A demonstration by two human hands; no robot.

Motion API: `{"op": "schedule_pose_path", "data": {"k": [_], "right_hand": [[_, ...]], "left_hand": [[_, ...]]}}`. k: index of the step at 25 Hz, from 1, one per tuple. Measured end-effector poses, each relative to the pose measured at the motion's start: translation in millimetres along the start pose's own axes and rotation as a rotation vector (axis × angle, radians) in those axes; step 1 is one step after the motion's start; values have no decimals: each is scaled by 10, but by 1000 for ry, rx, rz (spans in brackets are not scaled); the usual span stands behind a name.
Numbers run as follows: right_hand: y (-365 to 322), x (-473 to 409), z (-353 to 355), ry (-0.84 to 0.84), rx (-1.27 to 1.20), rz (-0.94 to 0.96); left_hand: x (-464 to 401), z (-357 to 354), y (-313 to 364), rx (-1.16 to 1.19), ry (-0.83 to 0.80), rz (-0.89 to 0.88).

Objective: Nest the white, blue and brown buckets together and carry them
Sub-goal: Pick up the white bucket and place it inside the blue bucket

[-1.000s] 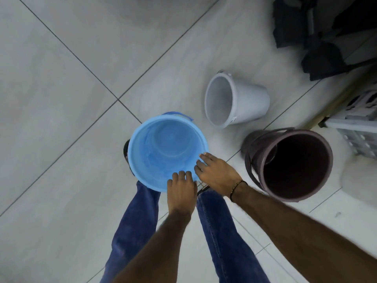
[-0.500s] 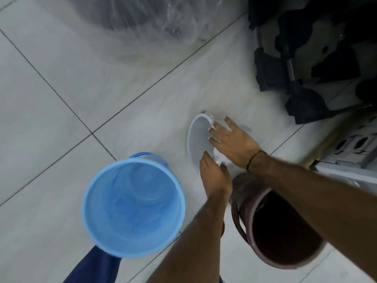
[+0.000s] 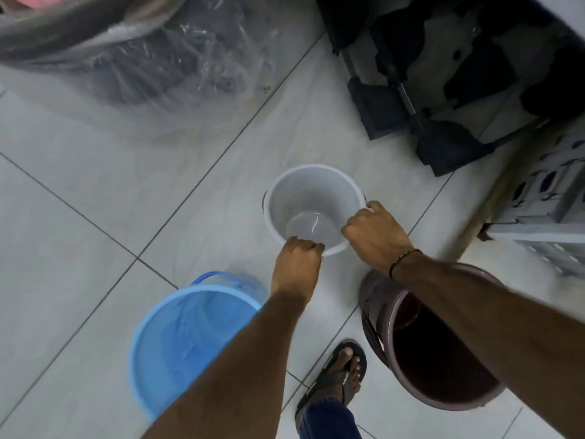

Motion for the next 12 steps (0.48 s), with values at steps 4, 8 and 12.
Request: {"op": "schedule_pose_path", "data": {"k": [4, 8, 12], "right_hand": [[-319, 60, -558, -1, -106, -24], [-517, 115, -768, -9, -88, -7], [-563, 143, -684, -61, -59, -18]], "left_hand": [[159, -419, -28, -291, -143, -109], [259, -582, -160, -364, -212, -144], [300, -552, -189, -545, -215, -249]]}}
Point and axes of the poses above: each hand's wrist, its own x-axis away from the middle knuckle, its own z-axis out of the back of the hand, y = z × x, the point moved 8 cm from there along -x, towards the middle knuckle, and after that the axes turned 13 degrees about z, right-handed, at the moved point
